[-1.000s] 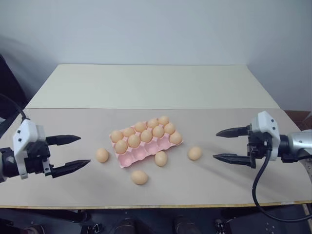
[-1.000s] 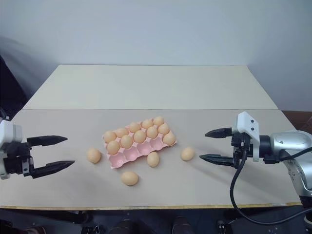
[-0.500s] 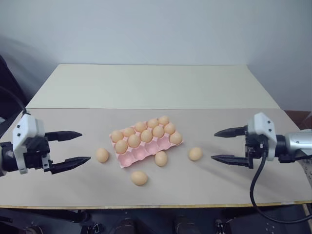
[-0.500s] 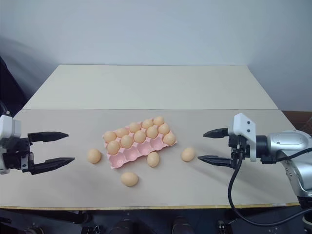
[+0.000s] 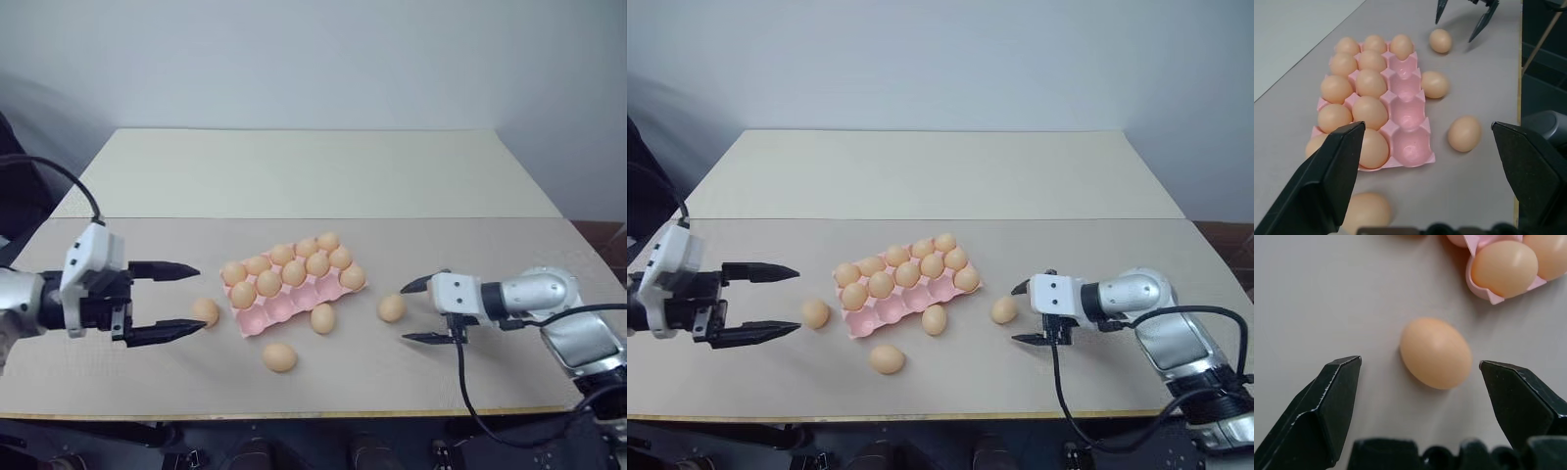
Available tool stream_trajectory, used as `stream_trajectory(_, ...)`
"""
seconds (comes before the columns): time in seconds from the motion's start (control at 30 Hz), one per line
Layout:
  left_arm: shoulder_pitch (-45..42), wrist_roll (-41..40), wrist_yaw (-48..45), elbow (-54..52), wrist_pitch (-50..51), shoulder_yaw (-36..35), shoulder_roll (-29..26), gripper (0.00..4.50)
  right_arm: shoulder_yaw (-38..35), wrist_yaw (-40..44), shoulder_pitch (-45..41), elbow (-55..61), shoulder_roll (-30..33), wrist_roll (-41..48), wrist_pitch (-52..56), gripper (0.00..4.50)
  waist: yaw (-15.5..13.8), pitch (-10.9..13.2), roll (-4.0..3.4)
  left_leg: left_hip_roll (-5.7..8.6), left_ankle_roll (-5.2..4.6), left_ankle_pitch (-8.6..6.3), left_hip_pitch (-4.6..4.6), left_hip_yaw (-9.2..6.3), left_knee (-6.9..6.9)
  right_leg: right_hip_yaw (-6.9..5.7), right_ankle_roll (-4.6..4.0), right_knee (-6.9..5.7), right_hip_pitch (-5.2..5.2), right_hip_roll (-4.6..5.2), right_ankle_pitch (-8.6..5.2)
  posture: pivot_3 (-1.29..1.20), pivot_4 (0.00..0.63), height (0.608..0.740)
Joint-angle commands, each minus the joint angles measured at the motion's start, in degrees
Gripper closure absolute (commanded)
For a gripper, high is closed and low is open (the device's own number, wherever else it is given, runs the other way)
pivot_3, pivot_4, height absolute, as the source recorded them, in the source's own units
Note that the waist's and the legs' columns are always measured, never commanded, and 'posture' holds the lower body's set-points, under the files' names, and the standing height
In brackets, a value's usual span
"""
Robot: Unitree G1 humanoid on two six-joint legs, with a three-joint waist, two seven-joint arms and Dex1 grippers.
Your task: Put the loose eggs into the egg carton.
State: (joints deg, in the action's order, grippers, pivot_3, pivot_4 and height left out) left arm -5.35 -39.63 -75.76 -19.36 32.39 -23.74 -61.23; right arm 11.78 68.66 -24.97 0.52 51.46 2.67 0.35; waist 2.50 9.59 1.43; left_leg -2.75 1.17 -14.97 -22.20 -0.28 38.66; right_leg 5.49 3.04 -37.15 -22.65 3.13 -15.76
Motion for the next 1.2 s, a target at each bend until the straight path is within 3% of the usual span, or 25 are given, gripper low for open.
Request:
stream_trajectory(0.03, -1.19, -0.28, -0.38, -0.16, -1.45, 0.06, -0.46, 0.01, 1.71, -0.81, -2.36, -3.26, -1.81, -3.12, -4.39, 0.03, 0.05, 0.00, 0.00, 0.00, 0.00, 0.00, 0.01, 0.00, 0.00, 0.00, 0.00, 0.00, 0.00, -0.01, 0.00, 0.00, 0.150, 0.740)
stream_trajectory(0.13, -1.40, -0.14, -0.59, 0.25, -1.73, 0.37, -0.41, 0.01, 2.74, -0.44, -3.88, -5.89, -4.06, -3.63, -5.18, 0.03, 0.05, 0.00, 0.00, 0.00, 0.00, 0.00, 0.00, 0.00, 0.00, -0.01, -0.01, -0.01, -0.01, -0.01, 0.00, 0.00, 0.150, 0.740)
stream_trajectory(0.2, -1.31, -0.13, -0.66, 0.37, -1.99, 0.46, -0.40, 0.00, 3.27, -0.42, -4.61, -7.40, -4.93, -4.30, -6.01, 0.38, 0.02, 0.00, 0.00, 0.00, 0.00, 0.00, 0.00, 0.00, 0.00, 0.00, -0.01, -0.03, -0.01, 0.00, 0.01, 0.00, 0.150, 0.740)
stream_trajectory(0.27, -1.14, -0.07, -0.69, 0.50, -2.27, 0.47, -0.46, 0.00, 3.12, -0.63, -4.96, -8.41, -5.65, -4.26, -6.67, 0.87, 0.00, 0.00, 0.00, 0.00, 0.00, 0.00, 0.01, 0.00, 0.01, 0.00, -0.01, -0.04, 0.00, 0.00, 0.01, 0.00, 0.150, 0.740)
stream_trajectory(0.37, -0.60, 0.03, -0.60, 0.51, -2.43, 0.04, -0.48, 0.00, 2.68, -0.89, -5.11, -8.68, -5.99, -4.19, -6.95, 1.96, -0.05, 0.00, 0.00, 0.00, 0.00, 0.00, 0.01, -0.01, 0.01, -0.01, -0.02, -0.04, 0.01, -0.01, 0.01, 0.00, 0.150, 0.740)
stream_trajectory(0.43, 0.08, 0.02, -0.31, 0.31, -2.34, -0.76, -0.43, 0.00, 1.94, -0.82, -4.74, -7.59, -5.52, -3.69, -6.53, 2.37, -0.06, 0.00, 0.00, 0.00, 0.00, 0.00, 0.01, -0.01, 0.00, -0.01, -0.01, -0.04, 0.01, 0.00, 0.01, 0.00, 0.150, 0.740)
stream_trajectory(0.6, 2.95, -0.29, 2.68, 0.25, -1.42, -5.80, 0.46, 0.00, -2.28, 0.55, -5.03, 0.93, -4.64, 3.13, 0.02, 2.42, 0.05, 0.01, -0.01, -0.01, 0.00, 0.00, -0.02, -0.02, 0.00, -0.01, -0.02, -0.08, -0.04, 0.00, 0.01, 0.00, 0.150, 0.740)
stream_trajectory(0.73, 4.13, -1.46, 6.74, -0.50, -0.07, -9.43, 2.34, 0.00, -1.40, -1.64, -9.94, 2.53, -10.01, 5.31, 3.82, 2.42, 0.43, 0.01, -0.01, -0.05, 0.00, 0.00, 0.12, -0.02, 0.01, 0.01, -0.08, -0.13, 0.02, -0.03, 0.05, 0.00, 0.150, 0.740)
stream_trajectory(1.0, 4.43, -3.21, 10.92, -3.20, 1.03, -9.71, 4.89, 0.00, 5.44, -6.18, -17.37, -6.52, -20.89, -1.92, 2.70, 2.42, -0.10, 0.01, -0.01, -0.05, 0.02, 0.01, 0.07, -0.03, 0.02, -0.01, -0.10, -0.27, -0.08, -0.04, 0.05, 0.00, 0.150, 0.740)
stream_trajectory(1.17, 3.36, -3.54, 10.92, -2.76, 1.06, -9.08, 4.07, 0.00, 8.77, -7.19, -17.84, -9.71, -21.53, -6.83, 1.16, 2.42, -0.16, 0.01, -0.01, -0.02, 0.06, 0.04, -0.16, -0.03, 0.04, 0.00, -0.10, -0.41, -0.39, -0.01, 0.05, 0.00, 0.150, 0.740)
stream_trajectory(1.2, 3.10, -3.46, 10.80, -2.54, 0.97, -8.83, 3.95, 0.00, 8.97, -7.75, -17.90, -10.23, -21.66, -7.60, 1.10, 1.75, -0.07, 0.01, -0.01, -0.02, 0.06, 0.04, -0.15, -0.03, 0.04, 0.00, -0.10, -0.42, -0.40, -0.02, 0.05, 0.00, 0.150, 0.740)
